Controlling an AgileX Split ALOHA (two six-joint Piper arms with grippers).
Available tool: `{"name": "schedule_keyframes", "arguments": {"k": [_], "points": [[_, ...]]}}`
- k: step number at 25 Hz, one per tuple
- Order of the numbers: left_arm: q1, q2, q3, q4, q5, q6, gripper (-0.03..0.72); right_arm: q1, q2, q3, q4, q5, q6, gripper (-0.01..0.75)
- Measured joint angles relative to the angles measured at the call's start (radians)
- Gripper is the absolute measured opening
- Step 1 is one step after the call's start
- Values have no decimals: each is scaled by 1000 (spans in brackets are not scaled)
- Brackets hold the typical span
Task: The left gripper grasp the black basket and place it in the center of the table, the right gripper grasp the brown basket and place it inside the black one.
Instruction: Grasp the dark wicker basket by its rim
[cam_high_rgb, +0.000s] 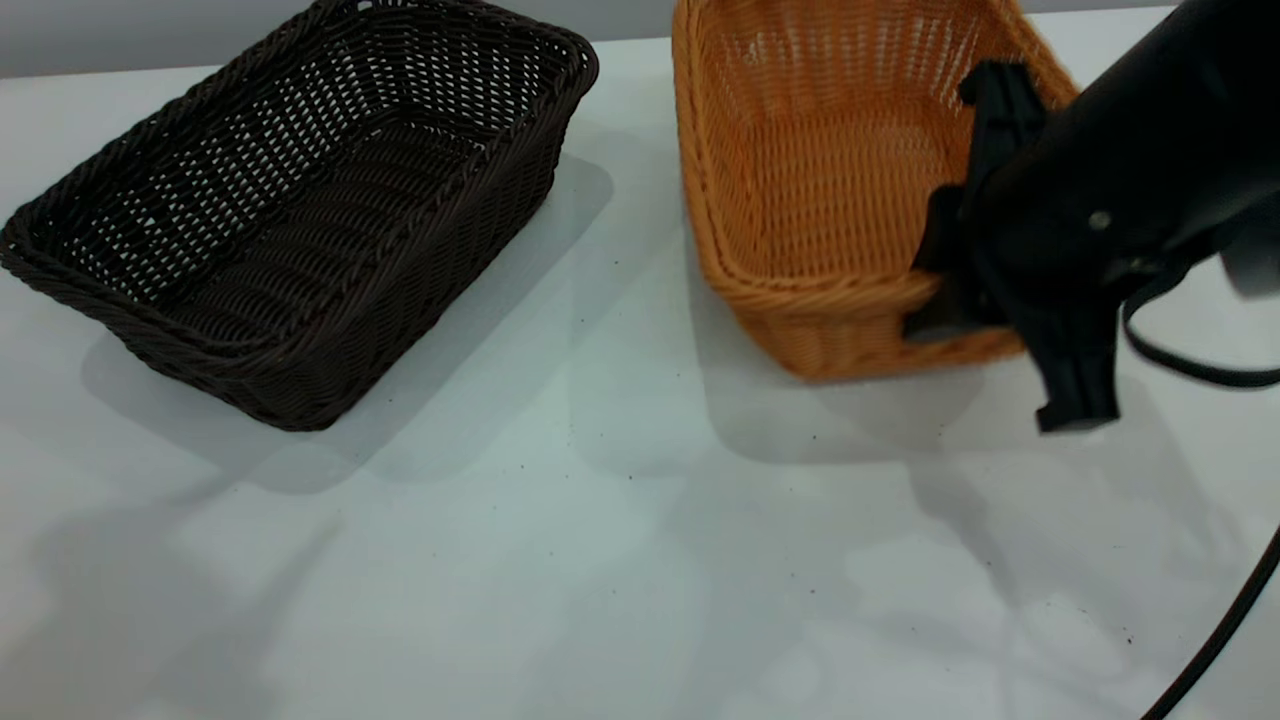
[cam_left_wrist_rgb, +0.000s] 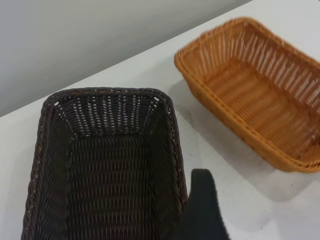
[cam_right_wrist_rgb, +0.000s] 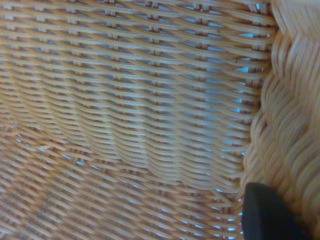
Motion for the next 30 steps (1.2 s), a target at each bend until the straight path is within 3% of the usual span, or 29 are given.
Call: {"name": "schedule_keyframes", "arguments": {"k": [15,26,30], "points": [[0,0,0,-2,-2,-5,505,-16,-48,0,-106,41,-53,99],[0,4,0,-3,0,-6,505,-261,-119,0,-419,255,-48,99],[-1,50,0,-17,56,-13,505,-359,-146,-5,-551,334,-48,99]]}}
